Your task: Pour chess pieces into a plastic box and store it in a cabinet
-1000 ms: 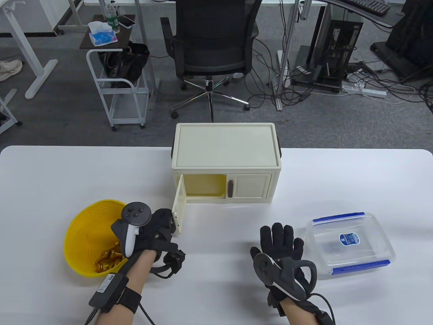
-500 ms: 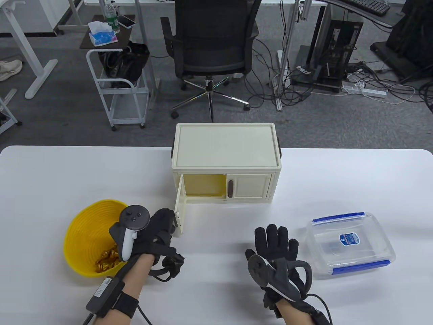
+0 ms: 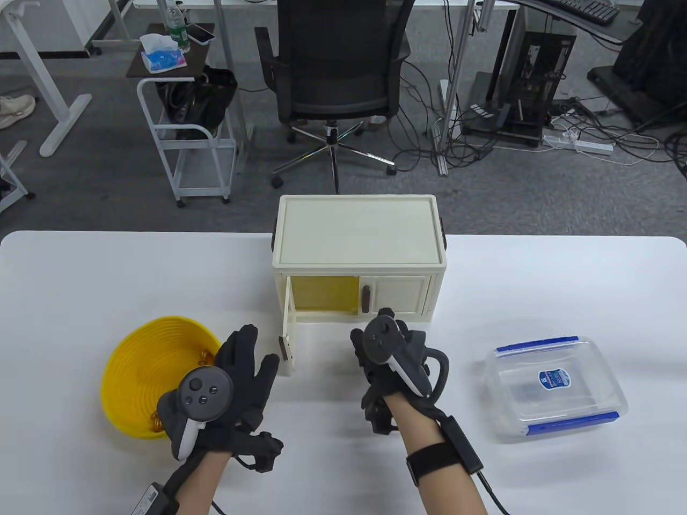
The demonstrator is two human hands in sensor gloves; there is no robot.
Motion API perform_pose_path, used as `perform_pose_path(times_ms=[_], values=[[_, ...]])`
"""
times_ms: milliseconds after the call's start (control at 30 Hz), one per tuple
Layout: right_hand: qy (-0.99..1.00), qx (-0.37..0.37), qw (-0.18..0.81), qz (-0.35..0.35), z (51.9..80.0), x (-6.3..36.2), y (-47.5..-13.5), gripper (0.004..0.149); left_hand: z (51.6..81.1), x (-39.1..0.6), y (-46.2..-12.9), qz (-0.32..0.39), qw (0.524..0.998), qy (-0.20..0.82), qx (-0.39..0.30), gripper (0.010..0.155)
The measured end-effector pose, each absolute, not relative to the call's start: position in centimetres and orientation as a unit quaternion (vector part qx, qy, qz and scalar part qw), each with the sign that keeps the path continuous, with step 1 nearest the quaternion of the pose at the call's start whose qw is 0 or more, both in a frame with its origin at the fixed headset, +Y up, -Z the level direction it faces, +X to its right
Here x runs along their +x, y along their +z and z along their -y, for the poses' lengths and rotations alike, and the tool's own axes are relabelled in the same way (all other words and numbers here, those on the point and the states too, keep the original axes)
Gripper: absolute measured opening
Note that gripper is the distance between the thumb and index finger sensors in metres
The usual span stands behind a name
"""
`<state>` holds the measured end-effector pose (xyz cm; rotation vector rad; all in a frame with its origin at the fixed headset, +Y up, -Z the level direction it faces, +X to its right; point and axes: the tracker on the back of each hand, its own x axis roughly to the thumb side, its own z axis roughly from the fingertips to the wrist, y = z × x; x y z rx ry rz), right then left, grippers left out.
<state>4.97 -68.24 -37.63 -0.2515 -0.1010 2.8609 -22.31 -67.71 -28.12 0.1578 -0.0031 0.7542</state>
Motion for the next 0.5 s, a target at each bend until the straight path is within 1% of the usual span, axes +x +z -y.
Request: perform_pose_path(times_ms=[133, 233, 300, 367, 433, 500], values=[[0.983, -0.163, 0.068, 0.054, 68.7, 3.4, -41.1, 0.074, 68.1, -23.4, -28.5, -0.013, 0.918, 0.389, 0.077, 0.071], [0.977, -0.19, 0.059, 0.073, 69.3, 2.5, -42.6, 0.071, 68.4, -23.8, -29.0, -0.017, 0.916, 0.394, 0.072, 0.072], [0.973, -0.21, 0.056, 0.08, 69.6, 2.3, -43.3, 0.066, 68.5, -24.0, -29.2, -0.015, 0.916, 0.396, 0.068, 0.072], [0.97, -0.219, 0.067, 0.08, 69.9, 2.3, -43.9, 0.062, 68.4, -24.2, -29.2, -0.016, 0.916, 0.395, 0.071, 0.072], [0.963, -0.231, 0.117, 0.074, 69.9, 2.1, -44.1, 0.059, 68.2, -24.3, -29.2, -0.017, 0.915, 0.397, 0.074, 0.072], [0.956, -0.245, 0.145, 0.067, 69.8, 2.2, -44.2, 0.059, 68.2, -24.5, -29.2, -0.014, 0.913, 0.402, 0.072, 0.072]])
